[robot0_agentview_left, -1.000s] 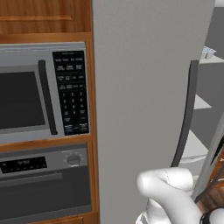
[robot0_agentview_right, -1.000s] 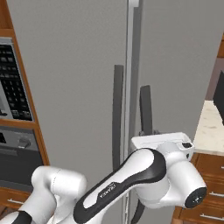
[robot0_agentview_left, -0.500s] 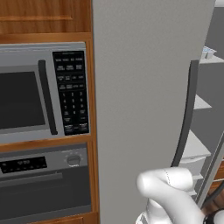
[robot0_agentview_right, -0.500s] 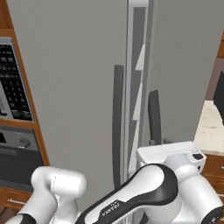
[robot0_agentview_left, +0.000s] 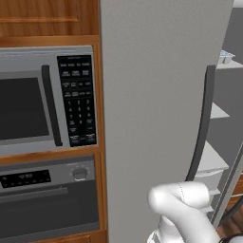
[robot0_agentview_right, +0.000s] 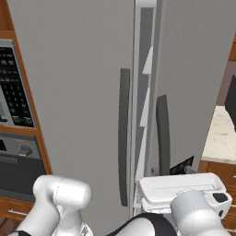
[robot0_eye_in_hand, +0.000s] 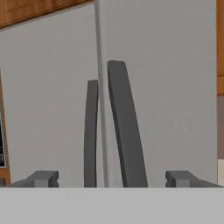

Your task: Open the freezer door, pick up the ice cube tray from the freezer, and place it on the dining counter.

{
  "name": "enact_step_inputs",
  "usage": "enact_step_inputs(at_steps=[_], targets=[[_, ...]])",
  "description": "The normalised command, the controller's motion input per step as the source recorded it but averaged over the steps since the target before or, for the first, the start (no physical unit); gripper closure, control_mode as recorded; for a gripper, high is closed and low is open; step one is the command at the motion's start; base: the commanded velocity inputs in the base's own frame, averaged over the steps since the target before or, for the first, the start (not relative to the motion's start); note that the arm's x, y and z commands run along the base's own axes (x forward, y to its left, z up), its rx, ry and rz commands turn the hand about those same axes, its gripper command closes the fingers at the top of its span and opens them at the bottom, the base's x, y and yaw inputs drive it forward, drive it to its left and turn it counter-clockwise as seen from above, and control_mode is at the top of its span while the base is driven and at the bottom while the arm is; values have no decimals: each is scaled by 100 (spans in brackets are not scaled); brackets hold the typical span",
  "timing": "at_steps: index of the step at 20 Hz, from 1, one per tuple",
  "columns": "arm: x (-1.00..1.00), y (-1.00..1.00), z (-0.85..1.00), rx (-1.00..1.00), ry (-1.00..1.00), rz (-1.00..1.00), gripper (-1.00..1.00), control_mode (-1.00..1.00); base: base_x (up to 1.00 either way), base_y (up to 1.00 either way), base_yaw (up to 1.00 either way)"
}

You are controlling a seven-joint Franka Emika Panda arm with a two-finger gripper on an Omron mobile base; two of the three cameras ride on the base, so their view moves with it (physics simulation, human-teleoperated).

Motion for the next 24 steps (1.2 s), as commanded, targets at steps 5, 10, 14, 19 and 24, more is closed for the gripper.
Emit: enact_step_inputs(at_steps=[5, 10, 14, 19, 24], targets=[[-82, 37, 35, 0, 5, -22, -100, -100, 0, 0, 0], [-20, 100, 29, -8, 0, -31, -100, -100, 0, 0, 0], [11, 100, 22, -18, 0, -32, -100, -100, 0, 0, 0], [40, 100, 17, -15, 0, -42, -100, -100, 0, 0, 0], [75, 83, 5, -10, 0, -54, -100, -100, 0, 0, 0]])
